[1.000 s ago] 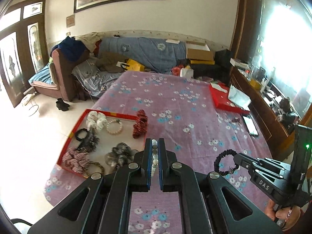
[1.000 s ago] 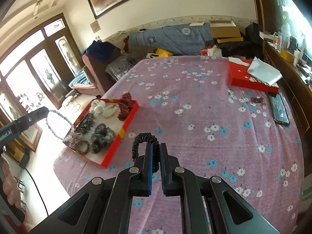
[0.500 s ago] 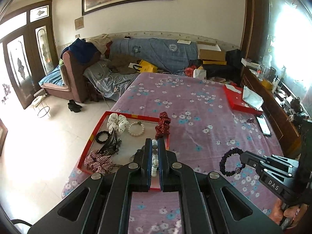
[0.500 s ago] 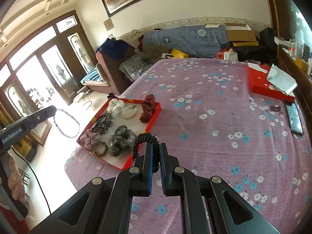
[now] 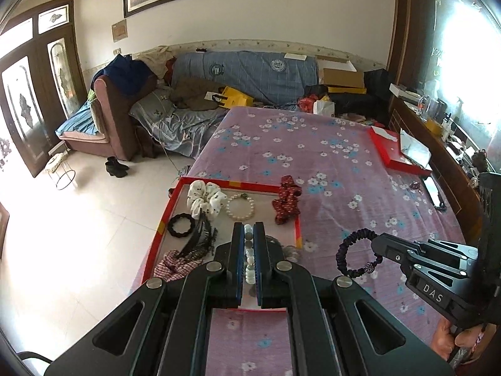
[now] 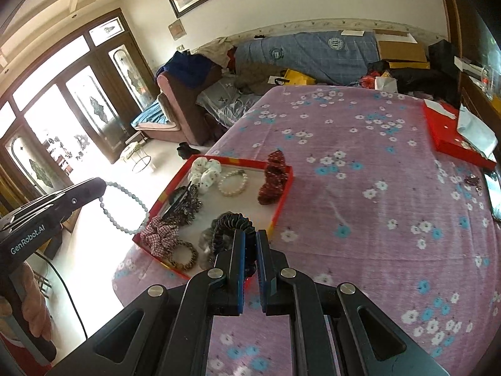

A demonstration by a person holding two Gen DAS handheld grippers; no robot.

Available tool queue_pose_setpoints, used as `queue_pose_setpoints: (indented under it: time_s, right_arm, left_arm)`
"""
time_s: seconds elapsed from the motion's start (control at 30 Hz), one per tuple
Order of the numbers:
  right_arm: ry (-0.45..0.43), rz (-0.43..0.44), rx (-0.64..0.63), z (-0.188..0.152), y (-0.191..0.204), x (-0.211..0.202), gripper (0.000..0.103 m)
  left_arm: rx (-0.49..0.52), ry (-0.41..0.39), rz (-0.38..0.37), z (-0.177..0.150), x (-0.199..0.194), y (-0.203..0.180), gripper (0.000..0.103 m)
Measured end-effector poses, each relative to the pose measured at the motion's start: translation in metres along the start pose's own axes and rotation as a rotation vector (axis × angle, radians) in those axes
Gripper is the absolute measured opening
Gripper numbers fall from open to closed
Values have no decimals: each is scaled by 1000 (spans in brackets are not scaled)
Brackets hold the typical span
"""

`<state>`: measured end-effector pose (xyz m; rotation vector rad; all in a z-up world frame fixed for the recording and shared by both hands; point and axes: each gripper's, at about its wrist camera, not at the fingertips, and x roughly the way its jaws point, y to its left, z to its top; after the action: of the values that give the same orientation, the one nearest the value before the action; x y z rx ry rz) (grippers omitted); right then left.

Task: Organize jewelry
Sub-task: 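Move both held bracelets over the tray, lowering toward its center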

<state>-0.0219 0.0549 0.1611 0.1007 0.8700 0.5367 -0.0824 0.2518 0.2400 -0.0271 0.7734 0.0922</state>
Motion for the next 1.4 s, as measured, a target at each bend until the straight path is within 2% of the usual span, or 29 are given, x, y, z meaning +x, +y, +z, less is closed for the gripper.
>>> queue_pose_setpoints:
  time_s: [0.33,0.57,0.97,1.4]
  right_arm:
    - [20,-18,32,14,21,36,8]
    - [31,-41,55,21,29,54,8]
    - [46,-90,113,28,26,75,8]
    - [63,-95,137,37,23,94,8]
  left_arm:
    - [33,70,13,1,42,33,5]
    - [41,117,-8,0,71,51,5]
    - [85,159,-67,3,105,53,5]
    - [95,198,-80,8,132,58,5]
